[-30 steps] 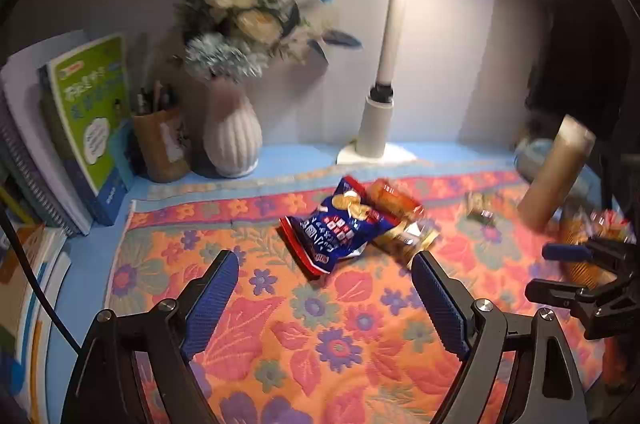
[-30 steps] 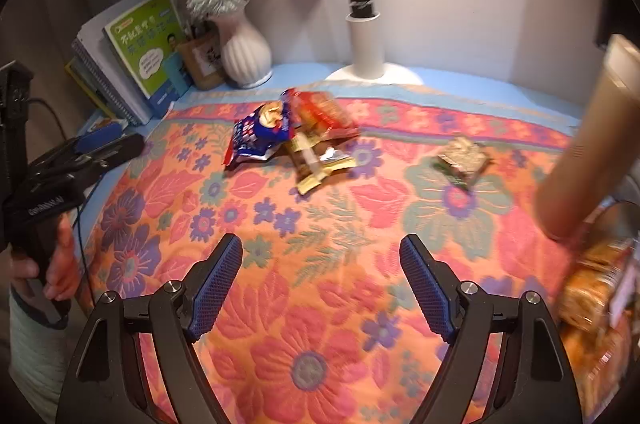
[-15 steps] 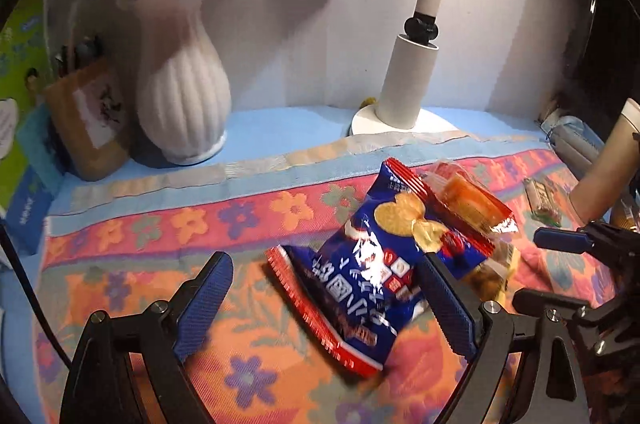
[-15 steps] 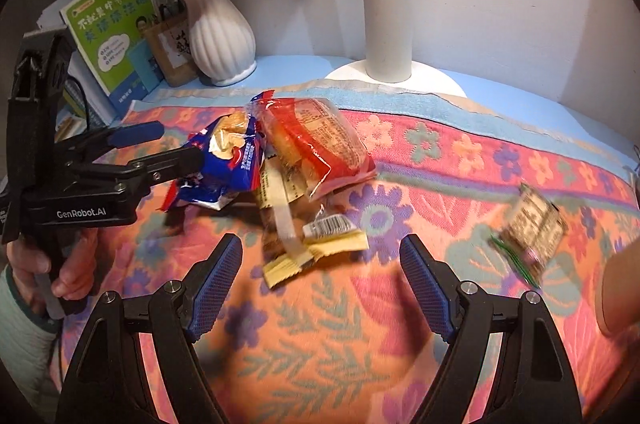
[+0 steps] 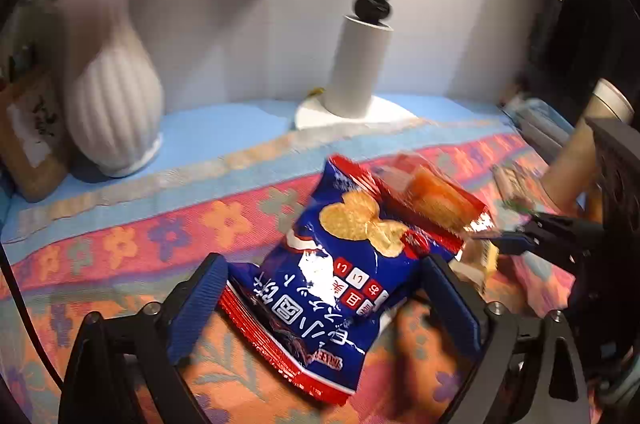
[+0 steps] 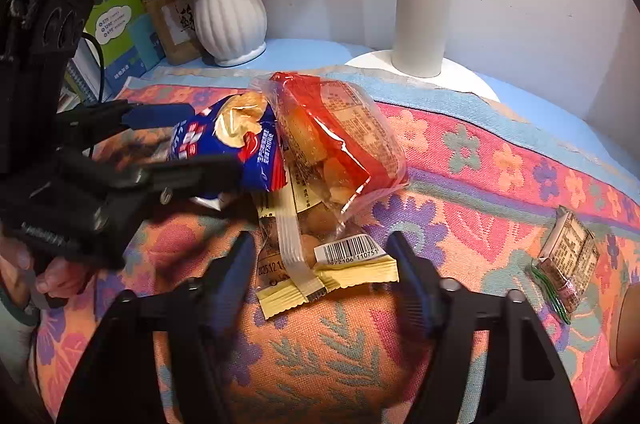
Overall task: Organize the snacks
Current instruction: 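Grasp the yellow cake pack with the right gripper while the left gripper grasps the blue chip bag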
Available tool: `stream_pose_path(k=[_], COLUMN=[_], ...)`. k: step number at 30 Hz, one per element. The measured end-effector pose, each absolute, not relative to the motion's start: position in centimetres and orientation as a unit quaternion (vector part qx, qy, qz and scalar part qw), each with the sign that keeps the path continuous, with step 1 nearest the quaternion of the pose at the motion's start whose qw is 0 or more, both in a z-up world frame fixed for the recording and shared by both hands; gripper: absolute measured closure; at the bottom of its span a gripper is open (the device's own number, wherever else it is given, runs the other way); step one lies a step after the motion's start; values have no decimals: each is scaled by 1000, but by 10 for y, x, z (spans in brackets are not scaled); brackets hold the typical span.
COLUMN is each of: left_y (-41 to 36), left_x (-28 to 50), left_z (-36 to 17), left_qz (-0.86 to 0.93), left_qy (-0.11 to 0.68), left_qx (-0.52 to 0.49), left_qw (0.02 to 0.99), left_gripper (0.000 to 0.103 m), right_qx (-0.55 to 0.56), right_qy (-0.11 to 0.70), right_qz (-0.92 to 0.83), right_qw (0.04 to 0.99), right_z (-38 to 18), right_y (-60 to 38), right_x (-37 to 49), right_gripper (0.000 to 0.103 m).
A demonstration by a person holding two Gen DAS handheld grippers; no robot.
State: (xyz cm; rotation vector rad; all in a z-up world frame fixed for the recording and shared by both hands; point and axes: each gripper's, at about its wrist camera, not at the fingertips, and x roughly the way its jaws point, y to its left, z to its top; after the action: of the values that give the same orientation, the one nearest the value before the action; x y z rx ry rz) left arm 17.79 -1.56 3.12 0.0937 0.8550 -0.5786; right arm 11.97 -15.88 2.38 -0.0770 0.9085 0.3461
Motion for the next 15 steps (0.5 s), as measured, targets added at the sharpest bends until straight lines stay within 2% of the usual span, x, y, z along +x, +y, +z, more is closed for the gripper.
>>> stream_pose_path(k=[5, 7, 9, 10, 12, 15], left_y=[-23, -26, -27, -27, -26, -19], left_x=[172, 169, 167, 164, 157, 143], left_z=[31, 31, 32, 33, 35, 38], left_qz=[-278, -267, -265, -262, -250, -240], left_qy=[403, 395, 390, 386, 383, 390], left_qx=[70, 84, 84, 87, 98, 97], left_qw=[869, 875, 878, 880, 884, 884], left_gripper=[5, 24, 31, 41, 48, 50], right_qx=[-35, -37, -35, -35, -33, -19], right_qy=[435, 435, 436, 437, 440, 448], right_qz=[167, 165, 165, 165, 163, 174], right_qw=[884, 885, 884, 884, 883, 877], right_z=[27, 27, 28, 29, 29, 31], right_y=[-161, -161, -162, -162, -163, -167], right_x=[115, 114, 111, 110, 106, 91], right_gripper=[44, 44, 46, 47, 47, 48])
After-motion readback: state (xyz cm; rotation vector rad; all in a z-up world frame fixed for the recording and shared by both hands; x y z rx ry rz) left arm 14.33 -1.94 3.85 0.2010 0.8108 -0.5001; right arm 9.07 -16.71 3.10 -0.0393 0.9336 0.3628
